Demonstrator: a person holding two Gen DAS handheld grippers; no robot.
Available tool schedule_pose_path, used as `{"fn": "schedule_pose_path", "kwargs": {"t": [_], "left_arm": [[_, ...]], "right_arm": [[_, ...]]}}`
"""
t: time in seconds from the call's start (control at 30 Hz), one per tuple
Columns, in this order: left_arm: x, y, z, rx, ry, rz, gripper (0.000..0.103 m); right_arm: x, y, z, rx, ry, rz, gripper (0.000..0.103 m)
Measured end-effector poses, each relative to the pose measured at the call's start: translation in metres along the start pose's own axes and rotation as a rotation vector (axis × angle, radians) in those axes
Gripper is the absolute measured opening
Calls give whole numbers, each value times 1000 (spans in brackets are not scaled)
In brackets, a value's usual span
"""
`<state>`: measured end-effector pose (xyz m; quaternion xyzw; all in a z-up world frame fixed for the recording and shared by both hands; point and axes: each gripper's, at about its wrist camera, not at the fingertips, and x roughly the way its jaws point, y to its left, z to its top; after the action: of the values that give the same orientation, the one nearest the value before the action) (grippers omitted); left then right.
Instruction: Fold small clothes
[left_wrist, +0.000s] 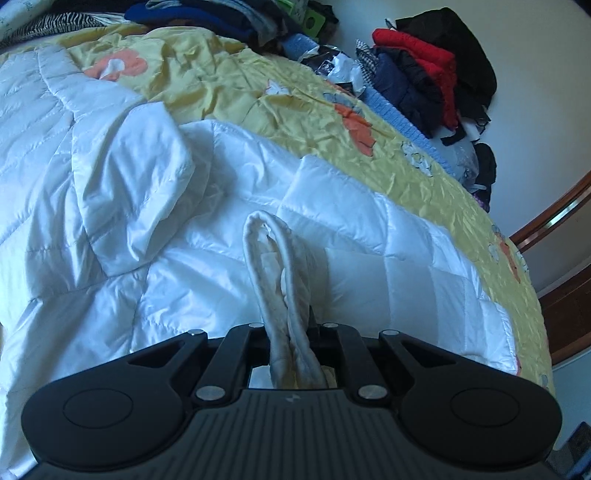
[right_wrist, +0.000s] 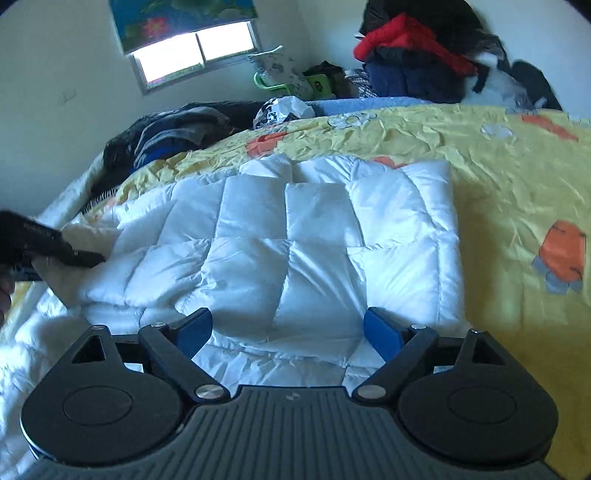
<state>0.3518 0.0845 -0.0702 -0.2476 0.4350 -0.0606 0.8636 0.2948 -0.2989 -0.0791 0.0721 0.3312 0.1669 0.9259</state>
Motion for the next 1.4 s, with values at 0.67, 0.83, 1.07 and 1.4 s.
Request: {"fn": "schedule_pose_path", "kwargs": {"t": [0.67, 0.83, 1.07, 1.4], "left_arm": [[6, 7, 3, 19, 29, 13, 8], [15, 6, -7, 47, -10, 29, 8], [-19, -8, -17, 134, -119, 77, 14], [-98, -23, -11, 42, -453, 243, 78]], "right_arm": [[71, -30, 49, -82, 23, -134, 100], [76, -24, 46, -116, 31, -159, 99], [74, -24, 46, -114, 23, -161, 99], [72, -25, 45, -95, 8, -152, 99]]}}
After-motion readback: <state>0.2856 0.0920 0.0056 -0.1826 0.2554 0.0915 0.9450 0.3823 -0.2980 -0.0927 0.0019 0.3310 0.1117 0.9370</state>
